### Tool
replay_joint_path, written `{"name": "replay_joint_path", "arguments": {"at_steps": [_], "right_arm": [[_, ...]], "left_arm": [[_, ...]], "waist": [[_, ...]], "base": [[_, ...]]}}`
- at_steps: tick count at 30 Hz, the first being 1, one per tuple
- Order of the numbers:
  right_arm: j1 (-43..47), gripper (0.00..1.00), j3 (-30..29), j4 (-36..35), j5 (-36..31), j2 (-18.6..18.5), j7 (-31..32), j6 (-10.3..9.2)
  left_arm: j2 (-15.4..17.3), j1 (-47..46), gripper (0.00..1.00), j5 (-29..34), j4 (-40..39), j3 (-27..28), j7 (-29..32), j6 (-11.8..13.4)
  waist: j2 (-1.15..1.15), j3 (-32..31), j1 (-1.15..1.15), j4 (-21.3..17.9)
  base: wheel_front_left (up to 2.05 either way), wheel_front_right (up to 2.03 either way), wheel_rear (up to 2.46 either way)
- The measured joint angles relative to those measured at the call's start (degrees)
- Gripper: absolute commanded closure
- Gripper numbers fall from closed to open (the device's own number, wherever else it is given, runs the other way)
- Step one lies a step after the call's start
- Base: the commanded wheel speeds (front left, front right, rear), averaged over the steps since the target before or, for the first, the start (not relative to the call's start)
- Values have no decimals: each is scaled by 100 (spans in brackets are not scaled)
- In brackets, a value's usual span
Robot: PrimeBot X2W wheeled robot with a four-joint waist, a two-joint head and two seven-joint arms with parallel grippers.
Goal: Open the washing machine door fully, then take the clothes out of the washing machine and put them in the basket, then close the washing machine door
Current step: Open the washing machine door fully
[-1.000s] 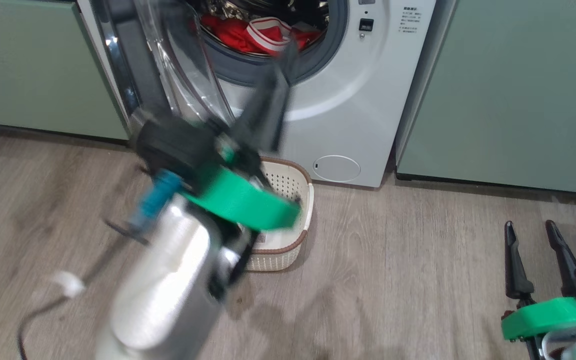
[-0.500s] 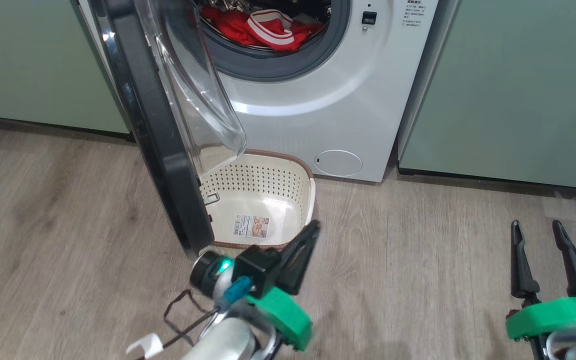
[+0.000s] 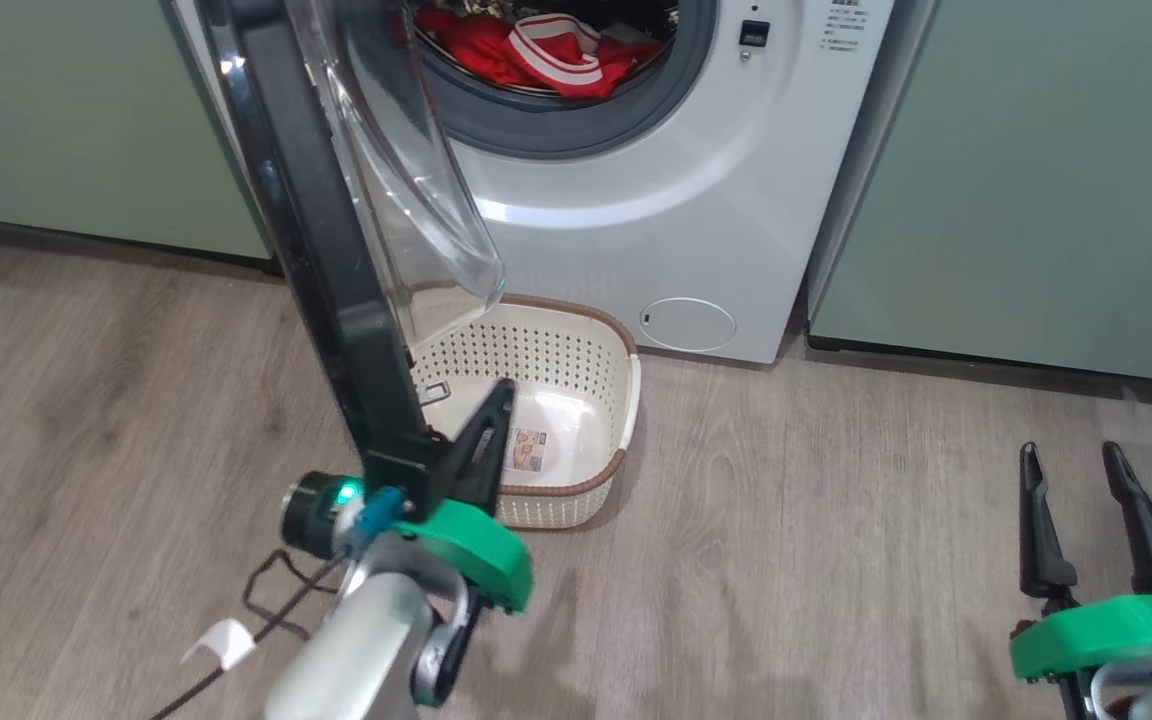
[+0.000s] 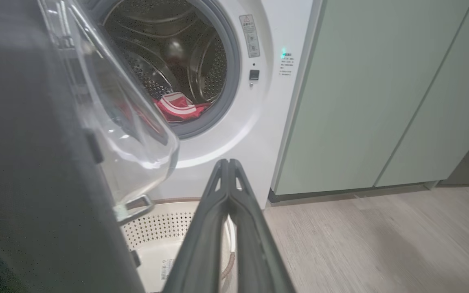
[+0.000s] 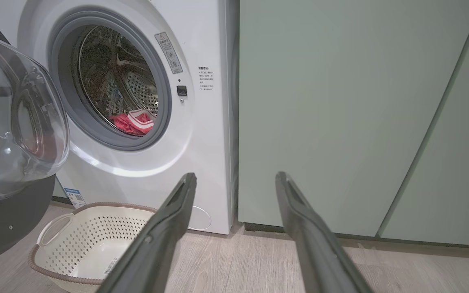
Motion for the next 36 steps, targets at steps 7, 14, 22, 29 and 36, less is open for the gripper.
{"name": "replay_joint_path", "arguments": {"at_steps": [7, 14, 22, 29, 36], "right_arm": [[1, 0, 10, 5, 0, -1, 0, 0], [1, 0, 53, 36, 1, -1, 0, 0], [1, 0, 54, 55, 1, -1, 0, 0], [2, 0, 77, 70, 9, 0, 0, 0], [-2, 0, 121, 96, 9, 0, 0, 0]], "left_arm": [[-1, -7, 100, 69, 256, 546, -1, -2], [-65, -3, 100, 149, 372, 764, -1, -47], [-62, 44, 100, 261, 504, 1255, -1, -56], [29, 50, 100, 410, 650, 1835, -2, -116], [255, -133, 100, 499, 1018, 2320, -18, -341]], "waist": [[0, 4, 0, 134], [0, -7, 0, 396], [0, -22, 0, 731], [0, -16, 0, 1052], [0, 62, 0, 1227]], "base": [[0, 0, 0], [0, 0, 0], [0, 0, 0], [0, 0, 0], [0, 0, 0]]}}
